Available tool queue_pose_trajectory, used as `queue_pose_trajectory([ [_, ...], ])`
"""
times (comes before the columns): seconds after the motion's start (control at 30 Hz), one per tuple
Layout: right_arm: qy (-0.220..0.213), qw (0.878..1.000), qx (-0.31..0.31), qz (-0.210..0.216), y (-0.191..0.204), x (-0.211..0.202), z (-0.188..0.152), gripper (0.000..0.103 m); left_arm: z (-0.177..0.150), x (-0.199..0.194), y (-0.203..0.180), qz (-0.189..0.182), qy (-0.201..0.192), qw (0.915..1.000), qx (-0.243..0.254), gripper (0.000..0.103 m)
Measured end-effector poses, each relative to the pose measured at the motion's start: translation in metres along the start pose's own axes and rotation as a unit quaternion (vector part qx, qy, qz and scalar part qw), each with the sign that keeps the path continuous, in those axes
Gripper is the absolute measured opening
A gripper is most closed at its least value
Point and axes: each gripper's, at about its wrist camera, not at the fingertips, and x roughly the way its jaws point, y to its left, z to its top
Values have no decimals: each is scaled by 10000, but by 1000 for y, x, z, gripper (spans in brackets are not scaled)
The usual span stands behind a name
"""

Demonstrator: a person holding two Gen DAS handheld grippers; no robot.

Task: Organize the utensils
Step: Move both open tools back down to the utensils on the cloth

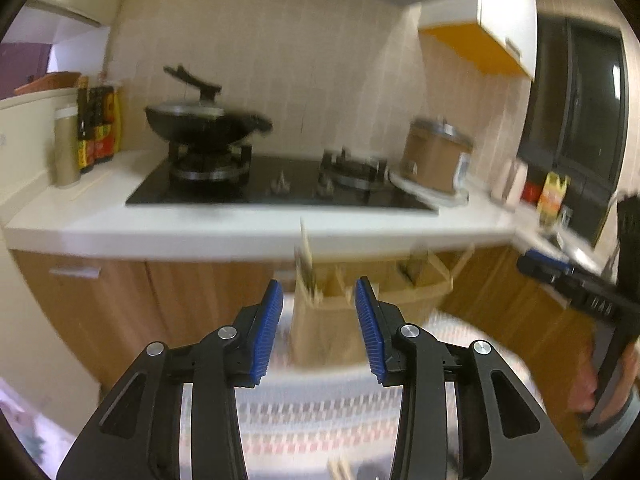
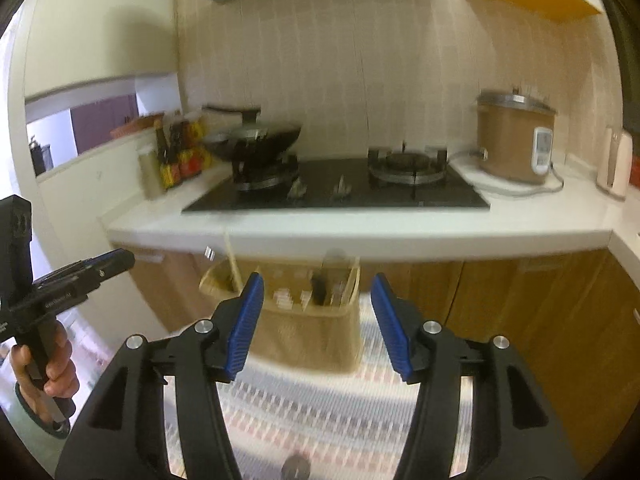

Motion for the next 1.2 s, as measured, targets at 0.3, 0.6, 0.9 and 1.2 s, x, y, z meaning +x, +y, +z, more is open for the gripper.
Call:
queue_pose_trajectory([
  [0.3, 1107, 9937, 122, 135, 14, 11, -44, 53, -72, 17, 9, 140, 1411, 9899, 8, 36],
  [0.6, 2127, 9771, 43, 69, 25, 44, -103, 53, -131, 43, 16, -179, 2411, 9703, -81, 28],
  [0.9, 2932, 9559, 104, -118, 21, 77, -142, 52, -155, 60, -8, -93, 2763, 9603, 365, 27],
  [1.2, 3203, 9469, -222, -146, 33, 85, -165, 47, -164, 71, -23, 23, 2889, 9553, 631, 22],
])
